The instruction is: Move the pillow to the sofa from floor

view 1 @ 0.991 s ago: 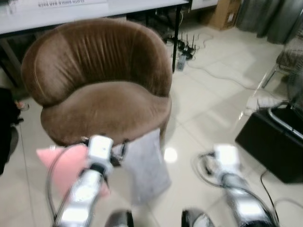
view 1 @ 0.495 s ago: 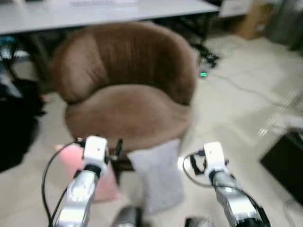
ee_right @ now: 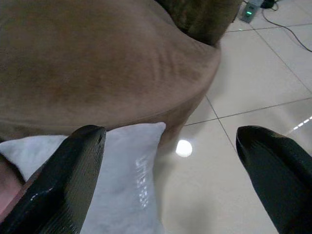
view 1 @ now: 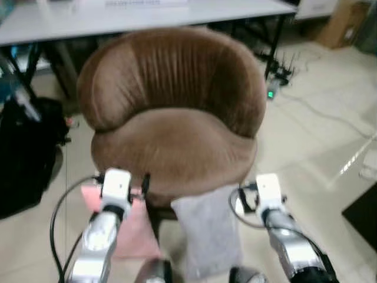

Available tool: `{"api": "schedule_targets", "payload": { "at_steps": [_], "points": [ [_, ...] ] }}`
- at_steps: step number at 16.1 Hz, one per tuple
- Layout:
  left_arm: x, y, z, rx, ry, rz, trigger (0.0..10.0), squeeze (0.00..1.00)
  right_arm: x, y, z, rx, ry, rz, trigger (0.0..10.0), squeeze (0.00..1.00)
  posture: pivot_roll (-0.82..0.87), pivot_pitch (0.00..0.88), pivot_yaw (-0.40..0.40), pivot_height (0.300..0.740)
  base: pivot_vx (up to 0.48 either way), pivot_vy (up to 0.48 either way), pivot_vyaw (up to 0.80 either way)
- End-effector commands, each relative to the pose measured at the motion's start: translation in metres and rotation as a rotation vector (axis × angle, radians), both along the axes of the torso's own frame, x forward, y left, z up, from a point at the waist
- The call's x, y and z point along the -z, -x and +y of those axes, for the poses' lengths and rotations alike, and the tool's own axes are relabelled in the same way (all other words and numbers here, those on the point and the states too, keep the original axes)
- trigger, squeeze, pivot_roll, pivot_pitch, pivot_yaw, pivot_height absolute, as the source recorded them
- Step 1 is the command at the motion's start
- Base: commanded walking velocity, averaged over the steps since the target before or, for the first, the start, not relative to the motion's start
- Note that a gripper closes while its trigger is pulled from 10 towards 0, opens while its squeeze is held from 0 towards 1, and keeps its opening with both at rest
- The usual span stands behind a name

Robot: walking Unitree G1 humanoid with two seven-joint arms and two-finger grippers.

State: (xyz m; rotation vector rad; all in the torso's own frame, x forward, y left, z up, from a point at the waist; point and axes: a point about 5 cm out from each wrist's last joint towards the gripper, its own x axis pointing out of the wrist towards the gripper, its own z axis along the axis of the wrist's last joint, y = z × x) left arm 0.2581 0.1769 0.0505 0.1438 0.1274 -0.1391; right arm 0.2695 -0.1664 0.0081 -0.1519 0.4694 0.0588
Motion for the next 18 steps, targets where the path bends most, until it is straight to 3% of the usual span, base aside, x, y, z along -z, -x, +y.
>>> {"api": "schedule_targets", "payload": {
  "at_steps": [1, 9, 13, 18],
  "points": [
    [0.0029, 0.0008, -0.0082, 0.025, 0.002, 0.012, 10.0, 0.00, 0.0026, 0.0029, -0.0142, 0.032, 0.015, 0.014, 10.0, 0.00, 0.02, 0.000, 0.030, 0.653, 0.334, 0.000, 0.00],
    [0.0040, -0.0013, -0.0101, 0.036, -0.007, 0.017, 10.0, 0.00, 0.0037, 0.0022, -0.0154, 0.036, 0.017, 0.022, 10.0, 0.00, 0.02, 0.000, 0.024, 0.653, 0.041, 0.000, 0.00],
    [0.0050, -0.0007, -0.0094, 0.031, -0.009, 0.018, 10.0, 0.00, 0.0035, 0.0015, -0.0156, 0.032, 0.020, 0.023, 10.0, 0.00, 0.02, 0.000, 0.020, 0.615, 0.000, 0.000, 0.00],
    [0.0066, 0.0006, -0.0099, 0.033, -0.010, 0.023, 10.0, 0.00, 0.0033, 0.0017, -0.0160, 0.026, 0.022, 0.022, 10.0, 0.00, 0.02, 0.000, 0.015, 0.611, 0.000, 0.000, 0.00]
  ]
}}
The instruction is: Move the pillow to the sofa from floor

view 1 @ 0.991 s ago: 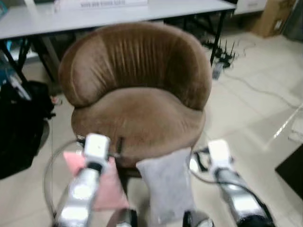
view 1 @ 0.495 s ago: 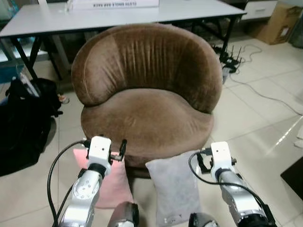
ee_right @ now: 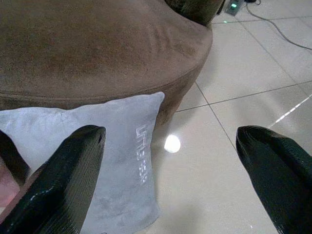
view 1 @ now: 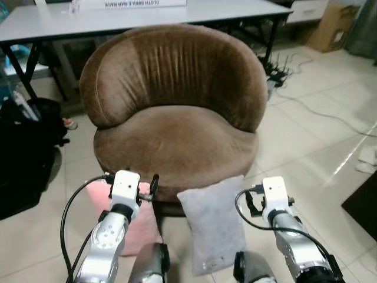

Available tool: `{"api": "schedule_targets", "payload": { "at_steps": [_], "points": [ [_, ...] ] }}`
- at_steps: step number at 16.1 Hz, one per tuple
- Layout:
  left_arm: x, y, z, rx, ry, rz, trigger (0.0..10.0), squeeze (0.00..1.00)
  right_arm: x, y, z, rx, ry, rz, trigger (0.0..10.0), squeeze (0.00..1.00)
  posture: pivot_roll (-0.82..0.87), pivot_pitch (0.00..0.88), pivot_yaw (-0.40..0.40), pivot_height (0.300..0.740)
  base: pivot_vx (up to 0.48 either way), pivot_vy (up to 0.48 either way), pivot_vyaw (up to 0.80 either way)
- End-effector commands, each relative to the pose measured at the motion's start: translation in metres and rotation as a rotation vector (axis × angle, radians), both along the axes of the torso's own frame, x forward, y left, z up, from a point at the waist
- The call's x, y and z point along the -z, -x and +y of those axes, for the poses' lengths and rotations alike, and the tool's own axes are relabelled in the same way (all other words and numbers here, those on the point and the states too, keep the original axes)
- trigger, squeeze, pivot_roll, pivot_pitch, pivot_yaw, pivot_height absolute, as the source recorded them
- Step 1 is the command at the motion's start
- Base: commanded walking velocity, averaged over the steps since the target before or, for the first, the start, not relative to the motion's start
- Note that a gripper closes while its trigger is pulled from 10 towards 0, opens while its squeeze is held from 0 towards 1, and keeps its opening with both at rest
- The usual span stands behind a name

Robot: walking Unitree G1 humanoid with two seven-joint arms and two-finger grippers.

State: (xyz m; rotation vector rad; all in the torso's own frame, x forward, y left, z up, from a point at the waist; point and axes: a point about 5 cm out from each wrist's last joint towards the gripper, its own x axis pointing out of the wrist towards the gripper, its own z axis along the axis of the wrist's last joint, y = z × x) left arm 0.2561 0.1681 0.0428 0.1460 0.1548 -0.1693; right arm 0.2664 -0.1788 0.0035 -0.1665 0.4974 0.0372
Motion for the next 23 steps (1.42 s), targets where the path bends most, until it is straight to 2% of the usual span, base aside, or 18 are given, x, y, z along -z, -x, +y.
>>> {"api": "schedule_targets", "payload": {
  "at_steps": [1, 11, 12, 13, 15, 19, 20, 23],
  "points": [
    [-0.001, -0.001, -0.001, 0.005, -0.008, -0.006, 10.0, 0.00, -0.001, -0.001, -0.003, 0.005, 0.002, -0.005, 10.0, 0.00, 0.02, 0.000, 0.015, 0.611, 0.000, 0.000, 0.00],
    [0.004, -0.003, 0.001, 0.009, 0.000, 0.019, 10.0, 0.00, -0.005, -0.005, 0.002, -0.034, -0.025, -0.030, 10.0, 0.00, 0.03, 0.000, 0.002, 0.611, 0.000, 0.000, 0.00],
    [0.006, -0.005, 0.002, 0.036, 0.004, 0.034, 10.0, 0.53, -0.007, -0.006, 0.004, -0.047, -0.024, -0.036, 10.0, 0.00, 0.03, 0.000, 0.001, 0.611, 0.000, 0.000, 0.00],
    [0.009, -0.007, 0.003, 0.064, -0.003, 0.062, 10.0, 1.00, -0.009, -0.008, 0.005, -0.064, -0.021, -0.044, 10.0, 0.00, 0.03, 0.000, 0.002, 0.611, 0.000, 0.000, 0.00],
    [0.011, -0.012, 0.005, 0.088, -0.014, 0.090, 10.0, 1.00, -0.014, -0.011, 0.008, -0.098, -0.016, -0.067, 10.0, 0.00, 0.01, 0.001, 0.007, 0.611, 0.000, 0.000, 0.00],
    [0.004, -0.023, 0.003, 0.085, -0.023, 0.052, 10.0, 1.00, -0.019, -0.013, 0.010, -0.114, -0.008, -0.091, 10.0, 0.00, 0.00, 0.011, 0.014, 0.611, 0.000, 0.000, 0.00],
    [0.006, -0.024, -0.002, 0.098, -0.047, 0.062, 10.0, 0.00, -0.017, -0.012, 0.010, -0.102, -0.017, -0.077, 10.0, 0.00, 0.00, 0.014, 0.016, 0.606, 0.000, 0.000, 0.00],
    [0.007, -0.024, -0.002, 0.098, -0.039, 0.062, 10.0, 0.00, -0.016, -0.010, 0.011, -0.098, -0.023, -0.071, 10.0, 0.00, 0.00, 0.014, 0.020, 0.576, 0.000, 0.000, 0.00]
  ]
}}
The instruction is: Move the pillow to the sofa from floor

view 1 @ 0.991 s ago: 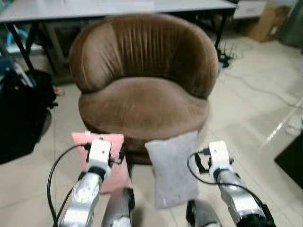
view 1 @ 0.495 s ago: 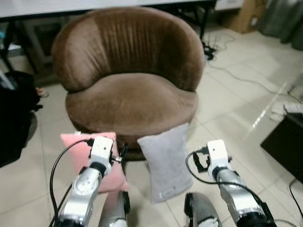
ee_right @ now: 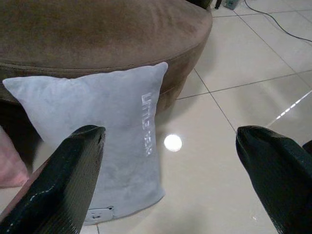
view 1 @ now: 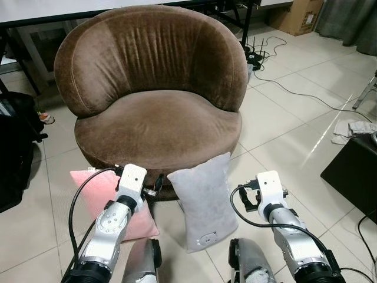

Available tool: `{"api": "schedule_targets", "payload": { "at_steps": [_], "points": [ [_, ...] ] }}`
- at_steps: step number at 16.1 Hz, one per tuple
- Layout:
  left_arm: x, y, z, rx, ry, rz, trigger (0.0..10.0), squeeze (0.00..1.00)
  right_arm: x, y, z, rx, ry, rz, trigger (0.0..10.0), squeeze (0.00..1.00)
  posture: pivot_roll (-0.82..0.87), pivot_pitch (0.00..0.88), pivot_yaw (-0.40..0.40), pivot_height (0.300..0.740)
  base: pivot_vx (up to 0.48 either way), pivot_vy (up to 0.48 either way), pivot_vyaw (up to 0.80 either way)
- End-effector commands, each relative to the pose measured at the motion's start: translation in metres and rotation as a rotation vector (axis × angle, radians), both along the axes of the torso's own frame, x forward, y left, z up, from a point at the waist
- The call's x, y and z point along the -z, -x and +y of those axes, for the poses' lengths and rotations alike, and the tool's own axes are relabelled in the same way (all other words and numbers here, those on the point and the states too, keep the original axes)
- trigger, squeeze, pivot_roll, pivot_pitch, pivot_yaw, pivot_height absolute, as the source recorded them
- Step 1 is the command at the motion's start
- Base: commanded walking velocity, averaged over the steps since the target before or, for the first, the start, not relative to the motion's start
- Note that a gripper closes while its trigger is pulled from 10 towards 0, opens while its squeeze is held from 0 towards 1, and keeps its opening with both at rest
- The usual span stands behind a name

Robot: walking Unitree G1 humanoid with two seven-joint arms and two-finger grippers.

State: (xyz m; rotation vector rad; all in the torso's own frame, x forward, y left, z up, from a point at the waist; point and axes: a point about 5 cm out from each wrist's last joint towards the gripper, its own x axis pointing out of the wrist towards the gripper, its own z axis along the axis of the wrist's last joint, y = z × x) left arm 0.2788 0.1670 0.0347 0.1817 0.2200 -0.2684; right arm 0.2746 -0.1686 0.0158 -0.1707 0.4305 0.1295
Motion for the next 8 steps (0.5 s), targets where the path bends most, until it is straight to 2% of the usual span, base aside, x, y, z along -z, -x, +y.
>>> {"api": "schedule_targets", "payload": {
  "at_steps": [1, 4, 8],
  "points": [
    [-0.0018, -0.0017, -0.0003, -0.004, -0.010, -0.015, 10.0, 0.00, -0.0037, -0.0025, 0.0012, -0.003, -0.003, -0.012, 10.0, 0.00, 0.00, 0.014, 0.020, 0.566, 0.000, 0.000, 0.00],
    [-0.0056, -0.0033, -0.0002, -0.014, -0.019, -0.037, 10.0, 0.00, -0.0050, -0.0046, 0.0019, -0.004, -0.001, -0.018, 10.0, 0.00, 0.00, 0.009, 0.021, 0.546, 0.000, 0.000, 0.00],
    [-0.0031, 0.0023, -0.0044, -0.012, -0.006, -0.031, 10.0, 0.00, -0.0042, -0.0046, 0.0018, 0.004, 0.003, -0.016, 10.0, 0.00, 0.00, 0.000, 0.022, 0.546, 0.000, 0.000, 0.00]
  ]
}}
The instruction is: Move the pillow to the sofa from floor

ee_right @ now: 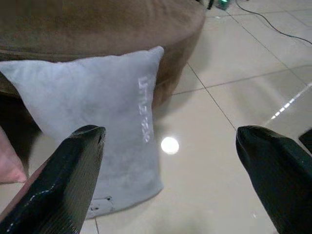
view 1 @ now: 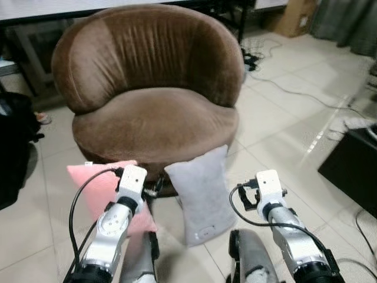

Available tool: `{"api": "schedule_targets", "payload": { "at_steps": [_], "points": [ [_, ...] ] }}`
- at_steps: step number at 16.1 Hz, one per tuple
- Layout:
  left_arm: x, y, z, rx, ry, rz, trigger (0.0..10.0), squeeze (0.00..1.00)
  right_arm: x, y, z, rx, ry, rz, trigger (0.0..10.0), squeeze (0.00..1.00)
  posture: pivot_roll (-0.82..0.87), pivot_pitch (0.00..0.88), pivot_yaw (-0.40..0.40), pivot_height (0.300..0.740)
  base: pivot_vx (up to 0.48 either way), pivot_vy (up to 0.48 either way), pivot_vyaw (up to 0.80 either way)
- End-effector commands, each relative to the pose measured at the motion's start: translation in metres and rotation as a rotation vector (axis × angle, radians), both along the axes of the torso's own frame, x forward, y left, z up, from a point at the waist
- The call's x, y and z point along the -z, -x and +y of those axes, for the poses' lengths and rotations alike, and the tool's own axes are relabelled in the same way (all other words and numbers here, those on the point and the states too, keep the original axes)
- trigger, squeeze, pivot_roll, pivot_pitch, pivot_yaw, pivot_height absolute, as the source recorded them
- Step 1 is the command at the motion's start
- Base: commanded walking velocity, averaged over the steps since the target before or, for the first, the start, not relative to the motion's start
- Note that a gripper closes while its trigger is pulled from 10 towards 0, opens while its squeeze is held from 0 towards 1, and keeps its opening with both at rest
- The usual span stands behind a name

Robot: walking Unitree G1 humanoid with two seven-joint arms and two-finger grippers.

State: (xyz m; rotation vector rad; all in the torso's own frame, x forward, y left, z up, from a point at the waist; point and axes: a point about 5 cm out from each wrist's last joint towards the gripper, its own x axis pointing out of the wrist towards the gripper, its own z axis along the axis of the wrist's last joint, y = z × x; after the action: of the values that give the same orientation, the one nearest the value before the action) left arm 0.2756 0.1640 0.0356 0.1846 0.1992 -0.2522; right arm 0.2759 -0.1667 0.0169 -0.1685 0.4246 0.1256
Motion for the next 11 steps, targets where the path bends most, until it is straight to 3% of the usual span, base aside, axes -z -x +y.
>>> {"api": "schedule_targets", "payload": {
  "at_steps": [1, 7, 11],
  "points": [
    [0.0003, 0.0002, -0.0014, -0.003, -0.026, 0.001, 10.0, 0.00, -0.0027, -0.0028, 0.0004, 0.000, 0.005, -0.009, 10.0, 0.00, 0.00, 0.000, 0.021, 0.546, 0.000, 0.000, 0.00],
    [-0.0009, 0.0000, 0.0001, -0.026, -0.006, 0.001, 10.0, 0.00, -0.0023, -0.0015, 0.0011, -0.006, 0.010, -0.006, 10.0, 0.00, 0.00, 0.007, 0.017, 0.546, 0.000, 0.000, 0.00],
    [-0.0021, 0.0013, -0.0005, -0.019, 0.003, -0.006, 10.0, 0.00, -0.0018, -0.0020, 0.0020, -0.009, 0.011, -0.004, 10.0, 0.00, 0.01, 0.008, 0.014, 0.546, 0.328, 0.000, 0.00]
  ]
}}
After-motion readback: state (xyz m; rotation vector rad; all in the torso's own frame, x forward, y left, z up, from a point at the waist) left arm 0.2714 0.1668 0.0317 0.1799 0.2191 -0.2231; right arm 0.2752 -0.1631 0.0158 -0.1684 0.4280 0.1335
